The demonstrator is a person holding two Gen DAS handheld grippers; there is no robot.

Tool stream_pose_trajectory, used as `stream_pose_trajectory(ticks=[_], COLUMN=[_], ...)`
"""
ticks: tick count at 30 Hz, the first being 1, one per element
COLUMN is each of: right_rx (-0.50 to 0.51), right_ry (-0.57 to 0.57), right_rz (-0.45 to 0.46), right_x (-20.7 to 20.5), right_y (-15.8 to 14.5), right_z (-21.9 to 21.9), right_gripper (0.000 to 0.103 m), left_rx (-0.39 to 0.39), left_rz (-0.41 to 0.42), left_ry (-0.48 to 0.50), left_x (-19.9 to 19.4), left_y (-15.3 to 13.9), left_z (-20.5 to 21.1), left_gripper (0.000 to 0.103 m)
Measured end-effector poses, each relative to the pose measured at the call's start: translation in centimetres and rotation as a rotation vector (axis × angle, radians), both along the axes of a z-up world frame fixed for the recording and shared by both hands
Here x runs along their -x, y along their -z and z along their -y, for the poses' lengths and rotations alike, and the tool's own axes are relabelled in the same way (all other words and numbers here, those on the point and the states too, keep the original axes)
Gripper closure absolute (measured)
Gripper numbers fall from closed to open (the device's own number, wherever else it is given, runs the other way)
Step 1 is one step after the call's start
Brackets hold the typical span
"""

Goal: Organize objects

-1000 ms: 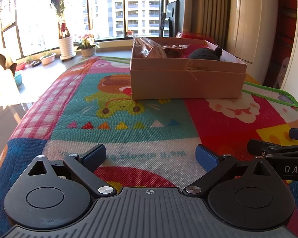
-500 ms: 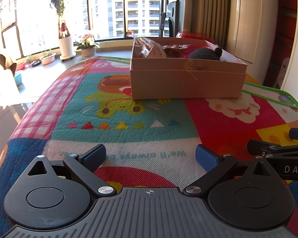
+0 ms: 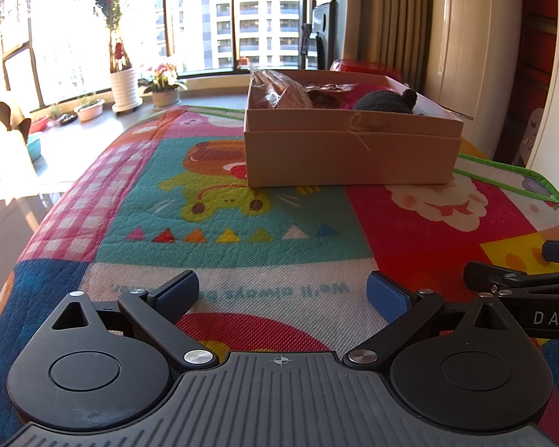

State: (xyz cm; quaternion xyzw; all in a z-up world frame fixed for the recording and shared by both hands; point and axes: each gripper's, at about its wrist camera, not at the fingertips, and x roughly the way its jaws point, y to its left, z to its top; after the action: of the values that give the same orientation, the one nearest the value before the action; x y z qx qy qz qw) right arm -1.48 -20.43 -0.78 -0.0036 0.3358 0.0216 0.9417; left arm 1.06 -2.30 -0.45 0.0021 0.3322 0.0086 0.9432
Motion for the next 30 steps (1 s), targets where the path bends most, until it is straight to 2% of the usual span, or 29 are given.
stream_pose_trajectory(ticks=[30], right_rx=[0.000], right_ry=[0.000], right_rz=[0.000], right_x=[0.03], right_y=[-0.02], right_z=[0.02], right_gripper=[0.000], left_rx=[-0.002], left_rz=[0.000], left_ry=[0.001], left_x=[-0.25], left_y=[0.09], left_z=[-0.04], left_gripper=[0.002])
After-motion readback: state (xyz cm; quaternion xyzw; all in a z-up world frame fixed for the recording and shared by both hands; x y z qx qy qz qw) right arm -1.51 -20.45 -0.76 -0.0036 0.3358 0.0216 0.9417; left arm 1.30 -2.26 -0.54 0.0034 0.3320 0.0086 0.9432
